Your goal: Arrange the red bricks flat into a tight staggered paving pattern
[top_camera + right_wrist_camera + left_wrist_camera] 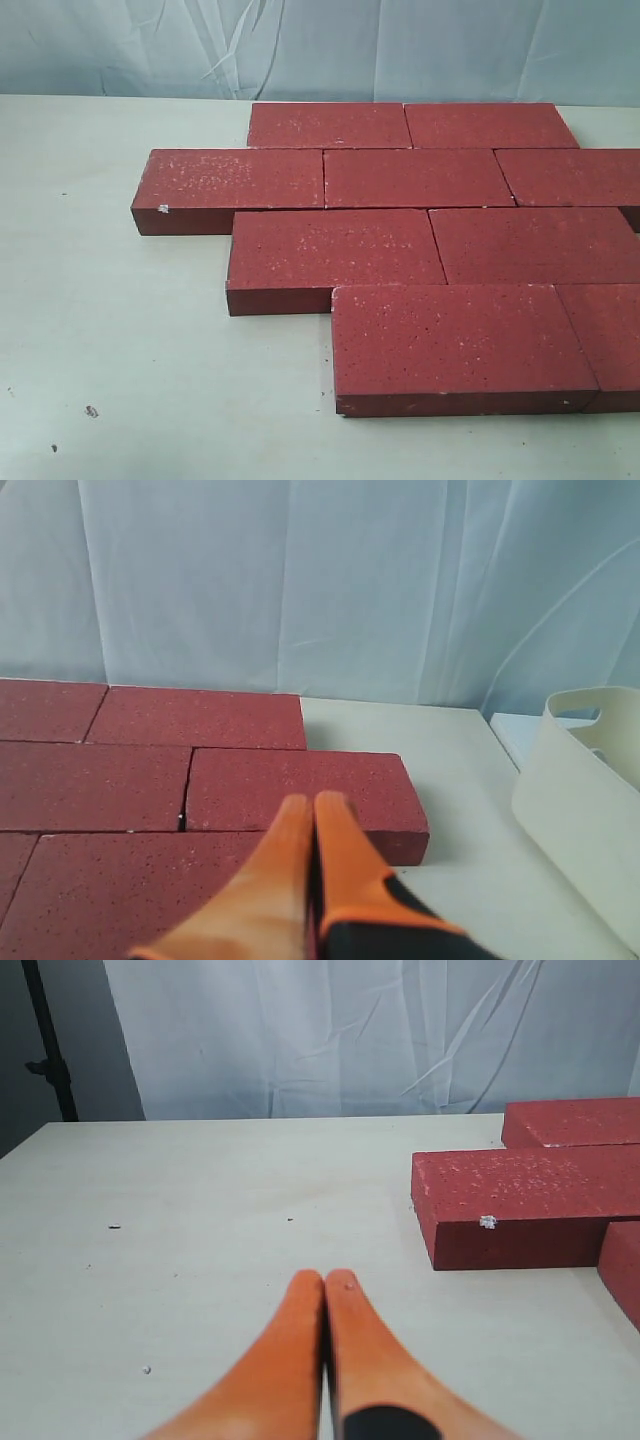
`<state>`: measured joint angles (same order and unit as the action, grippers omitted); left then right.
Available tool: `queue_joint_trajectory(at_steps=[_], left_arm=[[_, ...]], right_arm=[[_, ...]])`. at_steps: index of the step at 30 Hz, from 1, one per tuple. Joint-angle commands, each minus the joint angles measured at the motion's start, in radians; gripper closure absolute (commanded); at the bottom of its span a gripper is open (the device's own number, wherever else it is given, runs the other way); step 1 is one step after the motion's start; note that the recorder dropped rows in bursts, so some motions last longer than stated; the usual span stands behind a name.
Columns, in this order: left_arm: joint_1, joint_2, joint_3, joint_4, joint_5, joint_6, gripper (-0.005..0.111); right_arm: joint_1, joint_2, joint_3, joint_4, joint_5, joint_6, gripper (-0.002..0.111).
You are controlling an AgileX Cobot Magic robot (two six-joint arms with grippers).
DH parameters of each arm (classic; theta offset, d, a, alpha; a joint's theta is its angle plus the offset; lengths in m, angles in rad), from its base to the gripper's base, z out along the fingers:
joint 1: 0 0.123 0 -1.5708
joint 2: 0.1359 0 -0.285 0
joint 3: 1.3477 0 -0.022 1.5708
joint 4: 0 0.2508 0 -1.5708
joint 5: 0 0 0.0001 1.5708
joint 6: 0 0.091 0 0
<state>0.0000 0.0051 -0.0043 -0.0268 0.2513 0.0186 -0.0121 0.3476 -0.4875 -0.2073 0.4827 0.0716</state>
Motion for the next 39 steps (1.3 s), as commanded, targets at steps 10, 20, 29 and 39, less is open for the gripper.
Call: queue_joint_trajectory(at_steps=[10, 20, 29, 39], left_arm=[[0.003, -0.005, 0.004, 0.002, -0.006, -0.008, 0.107], [0.003, -0.005, 0.004, 0.02, -0.006, -0.008, 0.107], [0.003, -0.005, 0.004, 0.02, -0.006, -0.008, 0.107], [0.003, -0.005, 0.004, 0.02, -0.006, -0.008, 0.107]], right_arm=[[-0.006, -0.051, 0.126, 0.09, -0.148, -0.058, 0.109], [-0.006, -0.267, 0.405, 0.169, -0.277, -0.055, 0.109], [-0.006, -0.348, 0.487, 0.181, -0.193, -0.052, 0.109], [-0.006, -0.348, 0.487, 0.181, -0.179, -0.052, 0.109]])
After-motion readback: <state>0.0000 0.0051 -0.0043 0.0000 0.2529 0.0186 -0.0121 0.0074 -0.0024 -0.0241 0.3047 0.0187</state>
